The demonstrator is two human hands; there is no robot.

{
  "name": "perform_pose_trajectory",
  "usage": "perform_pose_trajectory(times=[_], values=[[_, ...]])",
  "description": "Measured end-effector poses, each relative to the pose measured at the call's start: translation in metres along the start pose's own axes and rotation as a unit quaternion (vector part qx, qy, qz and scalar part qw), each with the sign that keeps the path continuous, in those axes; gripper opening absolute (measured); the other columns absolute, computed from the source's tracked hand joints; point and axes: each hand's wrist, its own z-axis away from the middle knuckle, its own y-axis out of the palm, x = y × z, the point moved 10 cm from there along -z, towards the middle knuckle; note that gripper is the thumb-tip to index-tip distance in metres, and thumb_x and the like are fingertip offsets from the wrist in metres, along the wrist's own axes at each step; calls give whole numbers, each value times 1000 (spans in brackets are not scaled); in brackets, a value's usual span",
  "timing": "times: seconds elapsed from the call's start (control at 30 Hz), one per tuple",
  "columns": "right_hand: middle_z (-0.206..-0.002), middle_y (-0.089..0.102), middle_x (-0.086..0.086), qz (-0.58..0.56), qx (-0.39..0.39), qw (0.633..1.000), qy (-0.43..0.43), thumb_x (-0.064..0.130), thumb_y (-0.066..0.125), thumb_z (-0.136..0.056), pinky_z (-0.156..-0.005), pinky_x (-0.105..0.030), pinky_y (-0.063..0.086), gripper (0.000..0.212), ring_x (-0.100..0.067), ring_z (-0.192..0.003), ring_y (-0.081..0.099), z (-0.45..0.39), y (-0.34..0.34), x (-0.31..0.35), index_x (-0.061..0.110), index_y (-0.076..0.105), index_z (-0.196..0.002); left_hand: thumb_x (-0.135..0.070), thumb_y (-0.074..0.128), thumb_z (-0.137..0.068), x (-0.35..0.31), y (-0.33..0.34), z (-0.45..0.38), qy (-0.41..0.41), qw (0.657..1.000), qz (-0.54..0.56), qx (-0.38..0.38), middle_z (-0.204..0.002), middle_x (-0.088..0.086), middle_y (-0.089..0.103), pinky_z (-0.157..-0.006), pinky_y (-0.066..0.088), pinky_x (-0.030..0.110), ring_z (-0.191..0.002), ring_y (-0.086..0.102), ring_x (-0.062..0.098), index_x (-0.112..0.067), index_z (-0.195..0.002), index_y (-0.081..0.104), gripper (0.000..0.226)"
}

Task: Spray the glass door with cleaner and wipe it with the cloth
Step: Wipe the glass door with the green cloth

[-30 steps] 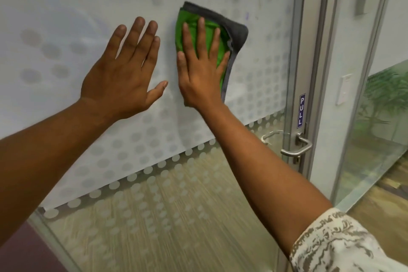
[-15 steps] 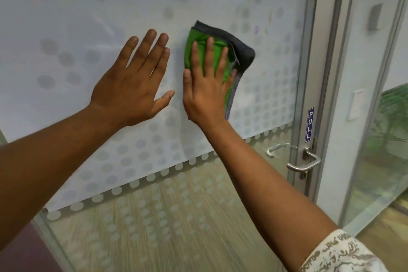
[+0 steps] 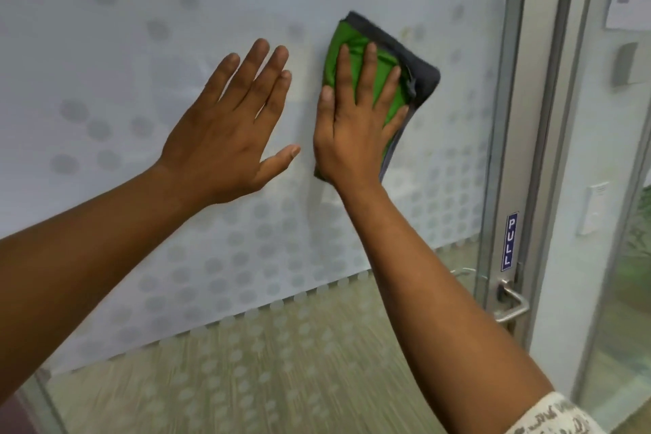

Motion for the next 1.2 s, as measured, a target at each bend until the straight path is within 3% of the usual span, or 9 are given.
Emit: perform_pose_trajectory(times=[0.17, 0.37, 0.53, 0.73, 0.83, 1.03, 1.1, 1.2], values=[[-168, -8, 5, 35, 78, 995, -47, 46, 24, -105, -118, -65, -2, 58, -29, -153, -15, 71, 7, -40, 37, 3, -158, -61, 13, -102, -14, 4, -31, 20, 1000, 10, -9, -169, 22, 2, -128, 10, 51, -157, 0, 37, 2, -160, 11, 86], [-167, -12, 9, 25, 80, 991, 105, 47, 18, -104, -117, -68, -2, 57, -29, -153, -15, 52, -2, -140, 38, -2, -157, -62, 8, -101, -32, 25, -29, 52, 998, -16, 29, -169, 21, -3, -128, 8, 49, -158, -4, 35, 0, -160, 7, 86], [-167, -13, 9, -20, 48, 989, 135, 43, 19, -106, -116, -67, -10, 56, -30, -152, -19, 17, -7, -118, 36, 0, -158, -62, 4, -100, -31, 26, -28, 50, 998, -21, 33, -168, 22, -6, -128, 7, 49, -157, -6, 36, 0, -160, 4, 87], [-167, -13, 7, -6, 67, 997, 32, 45, 18, -104, -120, -58, -11, 58, -26, -152, -20, 61, 11, -44, 32, 2, -159, -60, 7, -101, -31, 24, -29, 54, 998, 3, 10, -168, 25, -2, -127, 9, 51, -157, -2, 39, 2, -160, 10, 85], [-166, -17, 12, 5, 91, 995, 28, 48, 18, -104, -121, -58, -5, 59, -22, -152, -22, 92, 15, -54, 34, 1, -159, -60, 3, -100, -31, 26, -28, 53, 999, 0, 14, -167, 25, -5, -127, 7, 51, -157, -5, 39, 1, -160, 5, 86], [-165, -20, 12, 12, 71, 982, 173, 46, 15, -105, -120, -62, -6, 55, -22, -152, -20, 59, -3, -112, 41, -9, -155, -58, 3, -102, -30, 26, -27, 47, 999, 1, 2, -167, 25, -6, -128, 6, 50, -157, -5, 39, 1, -160, 2, 83], [-166, -17, 10, -51, 57, 968, 239, 40, 17, -108, -119, -61, -8, 54, -24, -152, -19, 40, -9, -112, 38, -6, -156, -57, 3, -103, -30, 25, -27, 44, 999, -4, -4, -168, 25, -5, -128, 6, 49, -157, -4, 39, 1, -160, 3, 82], [-167, -7, 9, -237, 21, 921, 307, 45, 25, -104, -123, -55, -3, 56, -19, -153, -15, 33, -13, -110, 38, 8, -157, -55, 2, -102, -31, 24, -27, 47, 999, -3, -7, -168, 24, -1, -128, 8, 50, -157, 0, 39, 1, -160, 8, 82]])
